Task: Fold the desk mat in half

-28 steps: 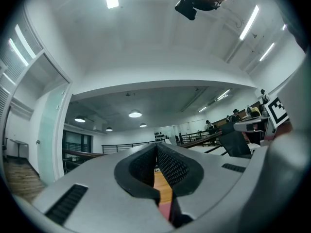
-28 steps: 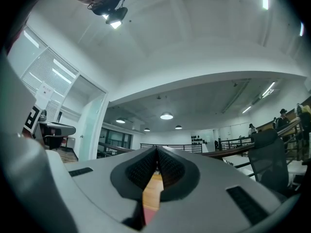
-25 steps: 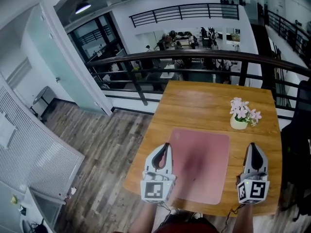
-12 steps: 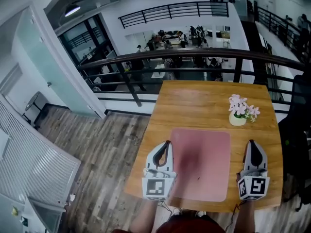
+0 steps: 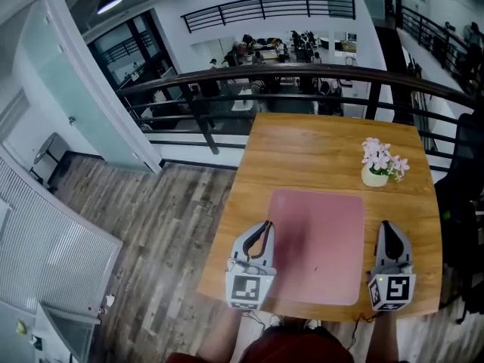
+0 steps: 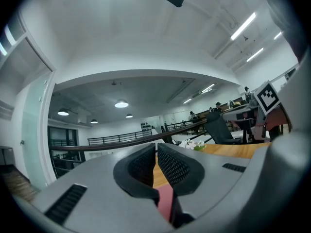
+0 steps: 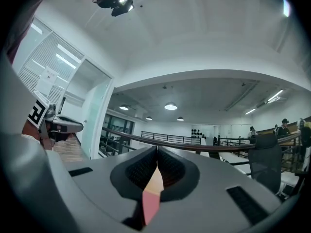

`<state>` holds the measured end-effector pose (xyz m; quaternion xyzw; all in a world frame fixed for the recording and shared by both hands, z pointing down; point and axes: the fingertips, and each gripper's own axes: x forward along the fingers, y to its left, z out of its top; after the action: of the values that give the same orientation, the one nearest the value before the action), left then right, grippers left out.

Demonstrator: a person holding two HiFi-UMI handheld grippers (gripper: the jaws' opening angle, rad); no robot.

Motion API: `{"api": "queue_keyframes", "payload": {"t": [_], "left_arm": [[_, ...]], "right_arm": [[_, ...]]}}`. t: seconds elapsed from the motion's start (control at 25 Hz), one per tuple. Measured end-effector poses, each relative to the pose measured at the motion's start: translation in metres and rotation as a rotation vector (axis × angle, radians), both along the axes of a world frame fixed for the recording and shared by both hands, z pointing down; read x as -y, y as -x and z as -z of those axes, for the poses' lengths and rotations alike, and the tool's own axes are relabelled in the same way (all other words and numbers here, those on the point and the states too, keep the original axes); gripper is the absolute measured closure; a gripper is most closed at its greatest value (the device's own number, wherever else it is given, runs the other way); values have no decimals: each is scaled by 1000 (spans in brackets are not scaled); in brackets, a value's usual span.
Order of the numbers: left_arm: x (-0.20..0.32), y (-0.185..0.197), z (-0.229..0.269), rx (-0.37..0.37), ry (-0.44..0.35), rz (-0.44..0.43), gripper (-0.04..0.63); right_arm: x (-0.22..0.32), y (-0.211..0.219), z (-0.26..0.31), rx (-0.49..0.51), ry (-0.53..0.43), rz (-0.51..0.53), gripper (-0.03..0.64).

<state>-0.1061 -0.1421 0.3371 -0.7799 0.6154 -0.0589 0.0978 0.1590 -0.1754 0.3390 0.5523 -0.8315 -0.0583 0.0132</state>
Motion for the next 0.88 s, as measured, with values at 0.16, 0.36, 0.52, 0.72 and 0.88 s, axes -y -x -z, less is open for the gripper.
{"api": "queue_keyframes", "payload": {"t": [0.16, 0.36, 0.52, 0.72, 0.88], "left_arm": [[-9, 10, -28, 16, 71, -5, 572], [-21, 18, -62, 53, 148, -29, 531], [-31, 25, -91, 104, 219, -56, 505], [-51, 28, -133, 157, 329, -120, 473], [-70, 26, -162, 217, 412, -182, 457]], "right_arm": [[-8, 12, -19, -21, 46, 23, 596], [-18, 27, -51, -99, 113, 72, 577], [-30, 35, -84, -175, 174, 152, 568], [-60, 43, -136, -281, 298, 300, 535], [-81, 49, -170, -371, 377, 379, 499]]}}
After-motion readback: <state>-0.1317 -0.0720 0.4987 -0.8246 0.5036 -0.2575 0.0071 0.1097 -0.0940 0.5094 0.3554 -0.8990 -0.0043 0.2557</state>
